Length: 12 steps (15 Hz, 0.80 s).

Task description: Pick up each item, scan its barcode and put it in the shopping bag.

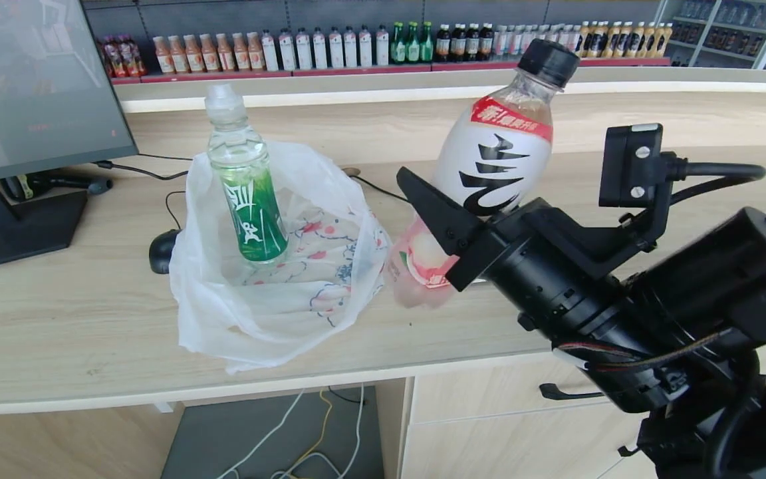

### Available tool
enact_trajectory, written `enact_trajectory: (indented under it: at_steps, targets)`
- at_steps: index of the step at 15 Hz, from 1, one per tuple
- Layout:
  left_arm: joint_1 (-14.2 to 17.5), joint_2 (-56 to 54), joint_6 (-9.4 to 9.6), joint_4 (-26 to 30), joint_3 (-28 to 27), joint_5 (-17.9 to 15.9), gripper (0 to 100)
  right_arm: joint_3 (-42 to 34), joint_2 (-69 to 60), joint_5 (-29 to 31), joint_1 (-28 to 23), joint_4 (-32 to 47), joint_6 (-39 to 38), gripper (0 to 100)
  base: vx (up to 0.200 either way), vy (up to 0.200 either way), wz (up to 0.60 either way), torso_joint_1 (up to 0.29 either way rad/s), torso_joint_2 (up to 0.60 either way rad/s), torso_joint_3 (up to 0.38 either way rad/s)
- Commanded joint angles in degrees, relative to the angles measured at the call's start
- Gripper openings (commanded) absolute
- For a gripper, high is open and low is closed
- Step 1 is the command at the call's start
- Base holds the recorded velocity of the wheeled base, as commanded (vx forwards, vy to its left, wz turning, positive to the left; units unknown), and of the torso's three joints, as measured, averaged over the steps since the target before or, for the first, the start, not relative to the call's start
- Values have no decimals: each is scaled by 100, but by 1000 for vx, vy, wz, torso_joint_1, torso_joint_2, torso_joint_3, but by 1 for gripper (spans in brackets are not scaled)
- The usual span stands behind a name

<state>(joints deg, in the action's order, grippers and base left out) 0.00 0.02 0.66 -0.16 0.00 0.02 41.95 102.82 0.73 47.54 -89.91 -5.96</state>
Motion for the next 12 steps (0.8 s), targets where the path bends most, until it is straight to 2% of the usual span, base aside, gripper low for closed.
enact_trajectory:
  at_steps: [1, 4, 9, 12]
  targets:
    - [0, -2, 4, -2, 0, -2, 100, -319, -77, 15, -61, -9, 297, 0, 0, 0, 0, 0, 0, 0]
    - [0, -2, -4, -2, 0, -2, 100, -433, -95, 6, -483, -9, 1062, 0, 0, 0, 0, 0, 0, 0]
    - [0, -2, -22, -2, 0, 6, 100, -442, -288, 32, -623, -9, 948, 0, 0, 0, 0, 0, 0, 0]
    - [0, -2, -22, -2, 0, 6, 100, -240, -367, 32, -703, -9, 939, 0, -200, 0, 0, 9, 2, -2]
